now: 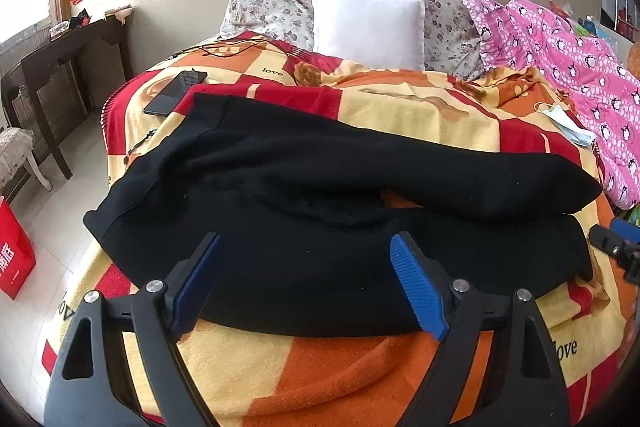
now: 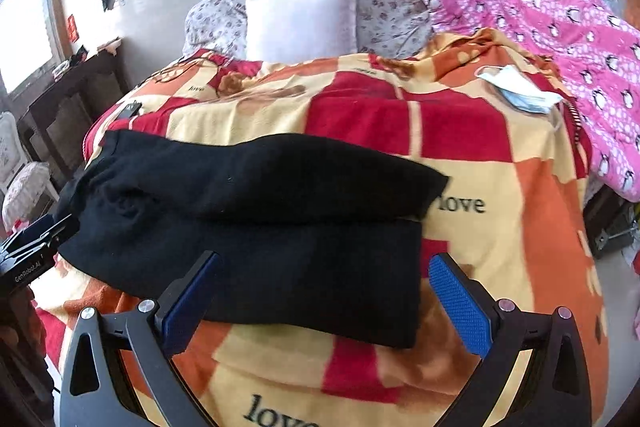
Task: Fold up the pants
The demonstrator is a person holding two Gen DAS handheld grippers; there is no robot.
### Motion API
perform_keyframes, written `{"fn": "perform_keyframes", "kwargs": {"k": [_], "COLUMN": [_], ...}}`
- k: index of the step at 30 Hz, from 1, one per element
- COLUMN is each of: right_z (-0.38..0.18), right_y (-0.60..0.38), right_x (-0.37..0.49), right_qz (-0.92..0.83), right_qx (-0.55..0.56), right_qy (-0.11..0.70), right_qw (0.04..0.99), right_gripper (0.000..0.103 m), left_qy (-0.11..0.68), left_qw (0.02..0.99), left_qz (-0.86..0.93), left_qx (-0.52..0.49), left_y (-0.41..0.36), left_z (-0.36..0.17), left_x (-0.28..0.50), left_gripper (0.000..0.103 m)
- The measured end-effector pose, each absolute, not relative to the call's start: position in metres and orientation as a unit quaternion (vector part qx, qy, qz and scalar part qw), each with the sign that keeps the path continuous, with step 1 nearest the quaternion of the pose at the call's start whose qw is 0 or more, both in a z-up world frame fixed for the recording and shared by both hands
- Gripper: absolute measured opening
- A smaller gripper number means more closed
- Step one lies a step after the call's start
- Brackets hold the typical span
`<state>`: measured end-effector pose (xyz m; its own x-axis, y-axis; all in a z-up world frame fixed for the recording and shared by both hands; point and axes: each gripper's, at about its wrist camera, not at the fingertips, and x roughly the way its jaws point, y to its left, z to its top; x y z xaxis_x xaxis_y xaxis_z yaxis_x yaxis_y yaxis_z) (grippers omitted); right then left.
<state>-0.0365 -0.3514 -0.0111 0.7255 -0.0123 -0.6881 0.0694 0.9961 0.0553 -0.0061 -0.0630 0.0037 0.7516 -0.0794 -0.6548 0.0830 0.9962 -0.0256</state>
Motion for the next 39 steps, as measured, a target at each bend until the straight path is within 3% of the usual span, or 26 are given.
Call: {"fn": "perform_keyframes", "kwargs": {"k": [19,34,39], "right_z": [-0.053,-0.028,-0.017], "right_y": [-0.311,-0.323,-0.322], "right_x": [0.036,0.094,0.079], "right_qz": [0.033,-0.005,0.006], "right_qx": [0.028,0.020,0.024], "right_qy": [0.433,0.418,0.402], "right_qw": [0.900,0.908,0.915], "right_gripper": [0.102,0.102,0.102], "left_qy": [0.368,0.377,0.377], "left_qw": [0.929,0.926,0.926], "left_qz": [-0.038,-0.032,-0.029], "left_qx": [0.003,0.002,-0.002], "left_y": [-0.068,-0.066,-0.061], "left_z": [-0.011,-0.014,-0.014], "left_x": [0.019,0.036,0.037], "left_gripper": [0.085,0.085,0.085]}}
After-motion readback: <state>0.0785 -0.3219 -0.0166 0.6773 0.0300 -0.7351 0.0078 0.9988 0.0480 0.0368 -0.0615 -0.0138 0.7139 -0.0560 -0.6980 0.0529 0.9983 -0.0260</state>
